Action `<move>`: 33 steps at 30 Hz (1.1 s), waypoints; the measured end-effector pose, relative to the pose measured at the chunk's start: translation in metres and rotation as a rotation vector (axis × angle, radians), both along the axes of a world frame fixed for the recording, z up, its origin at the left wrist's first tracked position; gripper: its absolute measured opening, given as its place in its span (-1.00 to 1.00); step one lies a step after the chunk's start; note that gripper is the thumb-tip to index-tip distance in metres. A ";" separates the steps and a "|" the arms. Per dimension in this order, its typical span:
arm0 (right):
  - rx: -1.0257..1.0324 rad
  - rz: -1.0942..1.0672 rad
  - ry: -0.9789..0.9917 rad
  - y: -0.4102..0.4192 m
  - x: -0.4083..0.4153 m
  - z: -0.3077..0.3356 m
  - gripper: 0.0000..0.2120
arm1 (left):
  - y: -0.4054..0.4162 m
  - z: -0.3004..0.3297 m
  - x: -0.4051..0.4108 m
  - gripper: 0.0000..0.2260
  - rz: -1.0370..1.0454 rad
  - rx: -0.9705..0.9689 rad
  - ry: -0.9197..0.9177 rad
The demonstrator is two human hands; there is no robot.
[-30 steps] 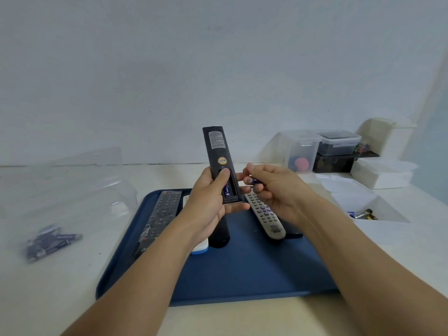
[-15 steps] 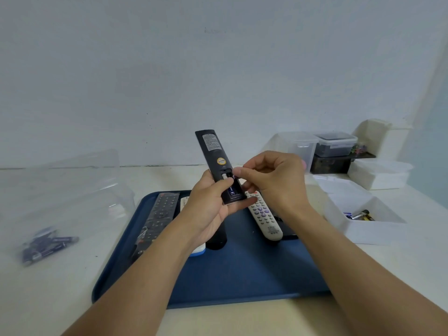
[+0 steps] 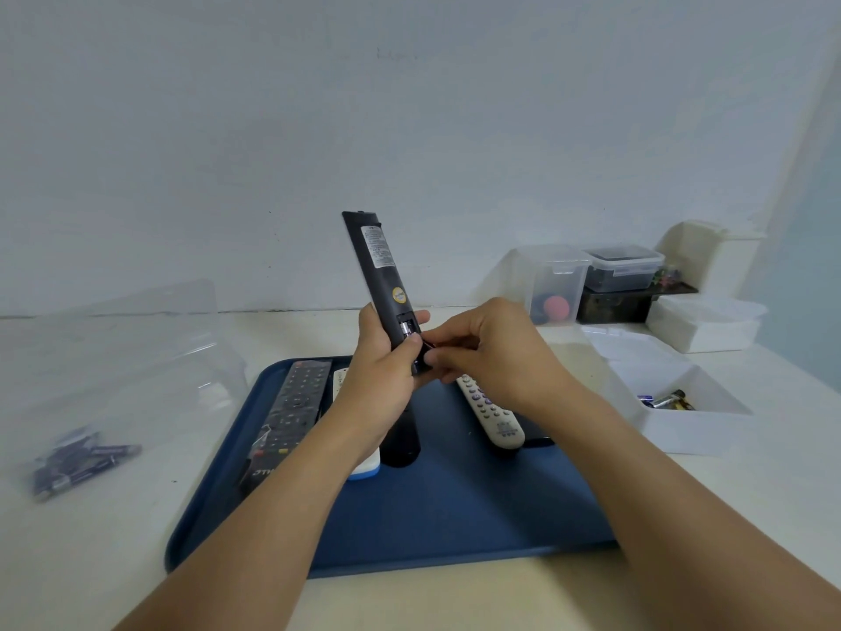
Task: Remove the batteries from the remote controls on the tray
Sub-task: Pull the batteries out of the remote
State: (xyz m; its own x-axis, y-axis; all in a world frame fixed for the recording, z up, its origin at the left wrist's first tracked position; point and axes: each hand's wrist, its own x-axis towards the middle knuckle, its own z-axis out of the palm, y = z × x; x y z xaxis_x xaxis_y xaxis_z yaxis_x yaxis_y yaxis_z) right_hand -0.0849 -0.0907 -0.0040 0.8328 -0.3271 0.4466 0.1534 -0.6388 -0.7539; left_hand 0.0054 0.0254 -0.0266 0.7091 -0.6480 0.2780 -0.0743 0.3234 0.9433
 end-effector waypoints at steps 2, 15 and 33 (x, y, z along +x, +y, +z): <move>0.015 0.008 -0.020 0.001 0.001 -0.001 -0.82 | 0.001 0.000 0.000 -0.76 -0.009 0.006 0.011; 0.487 -0.012 -0.074 -0.005 0.002 -0.005 -0.74 | 0.004 0.009 -0.012 -0.67 -0.286 -0.112 0.291; -0.332 -0.282 0.743 -0.060 -0.044 0.012 -0.39 | -0.005 0.000 -0.017 -0.58 -0.265 0.047 0.221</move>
State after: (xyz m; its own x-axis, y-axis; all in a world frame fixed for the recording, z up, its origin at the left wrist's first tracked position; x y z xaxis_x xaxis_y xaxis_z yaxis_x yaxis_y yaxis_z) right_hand -0.1288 -0.1511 0.0080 0.8541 -0.5149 -0.0729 -0.5036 -0.7838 -0.3635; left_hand -0.0115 0.0204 -0.0270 0.5541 -0.8262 0.1021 0.2142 0.2600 0.9416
